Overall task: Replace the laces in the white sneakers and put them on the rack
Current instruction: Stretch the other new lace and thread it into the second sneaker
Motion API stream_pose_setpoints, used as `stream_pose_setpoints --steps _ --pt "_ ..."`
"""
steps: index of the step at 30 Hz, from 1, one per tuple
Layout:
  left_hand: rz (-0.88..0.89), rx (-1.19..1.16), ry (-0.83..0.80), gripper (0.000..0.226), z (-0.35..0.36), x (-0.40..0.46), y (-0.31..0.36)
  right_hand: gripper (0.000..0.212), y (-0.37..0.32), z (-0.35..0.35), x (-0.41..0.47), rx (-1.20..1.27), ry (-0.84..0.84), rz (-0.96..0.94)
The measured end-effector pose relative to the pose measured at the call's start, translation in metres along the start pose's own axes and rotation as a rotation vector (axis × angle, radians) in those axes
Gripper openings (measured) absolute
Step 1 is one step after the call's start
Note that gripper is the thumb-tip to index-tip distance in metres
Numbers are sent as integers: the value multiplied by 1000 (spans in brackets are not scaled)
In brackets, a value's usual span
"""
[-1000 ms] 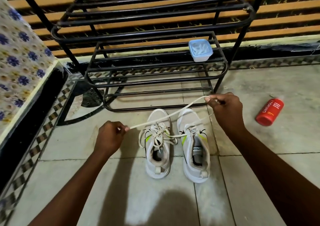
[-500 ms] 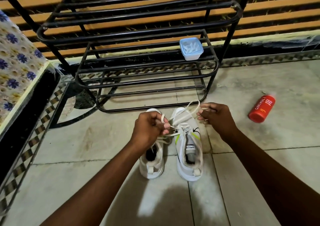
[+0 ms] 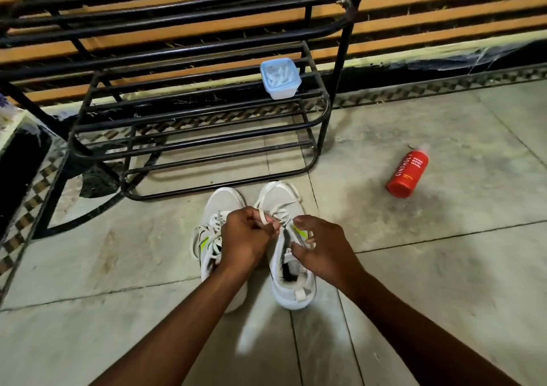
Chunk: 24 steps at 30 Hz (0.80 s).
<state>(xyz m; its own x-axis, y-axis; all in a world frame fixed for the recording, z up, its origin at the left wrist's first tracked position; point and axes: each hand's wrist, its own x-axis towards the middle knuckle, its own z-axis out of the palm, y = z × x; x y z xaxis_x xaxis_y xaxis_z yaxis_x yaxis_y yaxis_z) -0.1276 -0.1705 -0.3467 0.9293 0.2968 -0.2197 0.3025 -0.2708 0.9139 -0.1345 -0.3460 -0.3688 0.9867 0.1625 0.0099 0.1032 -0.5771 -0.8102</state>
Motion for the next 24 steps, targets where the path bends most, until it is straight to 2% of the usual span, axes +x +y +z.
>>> stream_pose_setpoints --steps 4,11,18,24 --pt "1 64 -9 15 5 2 -6 28 -6 8 -5 92 105 89" --pt "50 66 -31 16 17 3 -4 35 5 6 -4 268 128 257" --pt "72 178 3 19 27 6 -9 38 13 8 -4 415 121 284" --pt "85 256 59 18 33 7 -12 38 15 11 -5 351 103 246"
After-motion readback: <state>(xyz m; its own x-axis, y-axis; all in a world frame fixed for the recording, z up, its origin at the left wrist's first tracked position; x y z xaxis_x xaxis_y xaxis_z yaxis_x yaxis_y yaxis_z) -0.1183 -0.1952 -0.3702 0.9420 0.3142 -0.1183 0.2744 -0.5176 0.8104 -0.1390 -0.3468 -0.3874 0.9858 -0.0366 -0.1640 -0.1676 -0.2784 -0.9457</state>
